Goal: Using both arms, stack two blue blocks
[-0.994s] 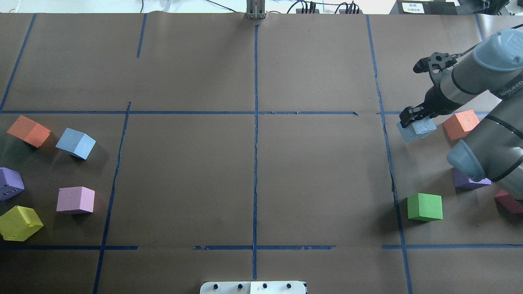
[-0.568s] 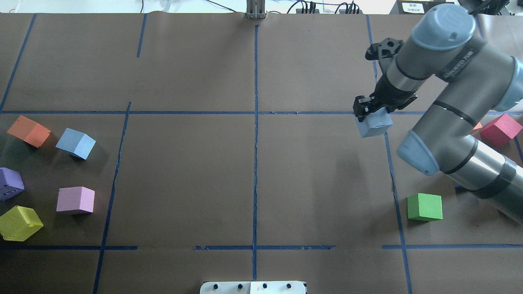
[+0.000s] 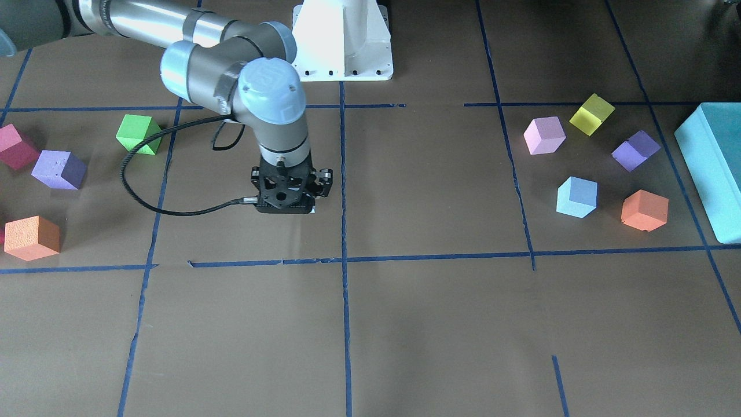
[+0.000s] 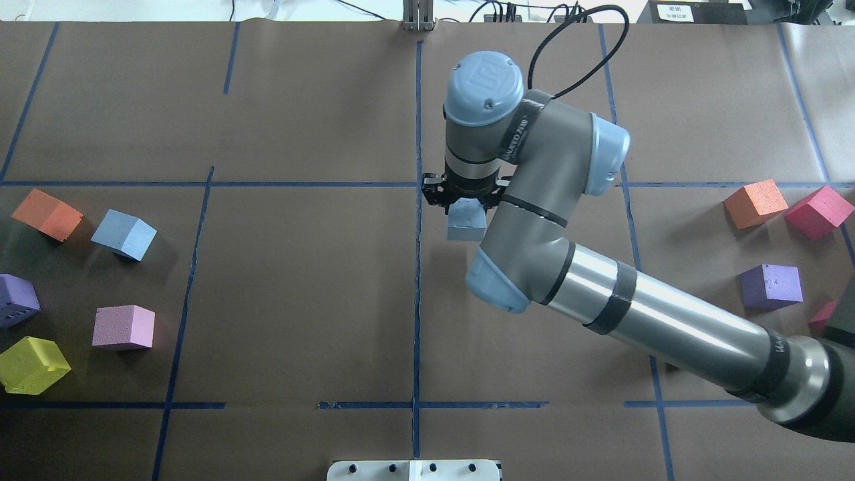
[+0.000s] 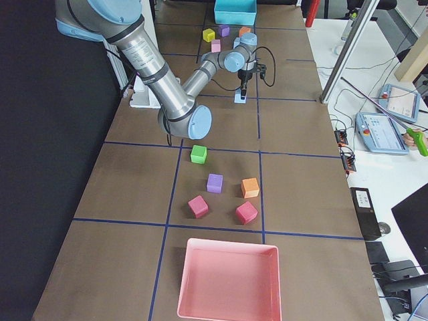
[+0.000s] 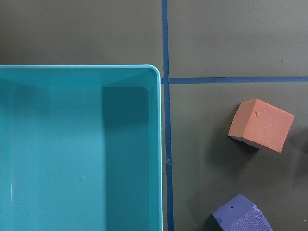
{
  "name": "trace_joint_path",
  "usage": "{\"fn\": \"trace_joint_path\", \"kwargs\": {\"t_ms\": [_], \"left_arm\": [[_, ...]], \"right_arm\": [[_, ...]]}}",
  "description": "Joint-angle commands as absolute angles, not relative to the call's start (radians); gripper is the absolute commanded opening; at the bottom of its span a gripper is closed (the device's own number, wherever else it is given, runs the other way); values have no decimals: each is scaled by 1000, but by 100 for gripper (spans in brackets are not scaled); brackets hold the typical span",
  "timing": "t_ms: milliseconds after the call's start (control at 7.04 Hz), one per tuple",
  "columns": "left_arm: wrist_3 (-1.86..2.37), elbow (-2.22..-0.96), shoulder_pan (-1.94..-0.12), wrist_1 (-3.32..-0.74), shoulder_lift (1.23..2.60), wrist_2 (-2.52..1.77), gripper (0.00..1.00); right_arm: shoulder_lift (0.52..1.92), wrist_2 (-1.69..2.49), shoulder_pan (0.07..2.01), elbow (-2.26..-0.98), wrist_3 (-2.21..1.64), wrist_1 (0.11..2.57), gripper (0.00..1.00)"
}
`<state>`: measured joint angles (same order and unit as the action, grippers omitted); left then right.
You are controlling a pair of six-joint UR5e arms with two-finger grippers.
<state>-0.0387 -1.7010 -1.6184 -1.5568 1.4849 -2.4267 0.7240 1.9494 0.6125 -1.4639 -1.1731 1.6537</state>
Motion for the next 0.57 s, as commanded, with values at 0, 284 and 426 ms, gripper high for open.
{"fn": "trace_joint_path", "kwargs": {"t_ms": [0, 284, 426], "left_arm": [[-40, -1701, -1618, -1557, 1485, -2427, 100], [-40, -1701, -1618, -1557, 1485, -2427, 100], [-40, -1701, -1618, -1557, 1485, -2427, 100]], "right_arm": [[667, 1910, 568, -1367, -1216, 1583, 1], [611, 1907, 552, -1313, -1250, 1574, 1], [604, 1902, 542, -1312, -1252, 1574, 2]]}}
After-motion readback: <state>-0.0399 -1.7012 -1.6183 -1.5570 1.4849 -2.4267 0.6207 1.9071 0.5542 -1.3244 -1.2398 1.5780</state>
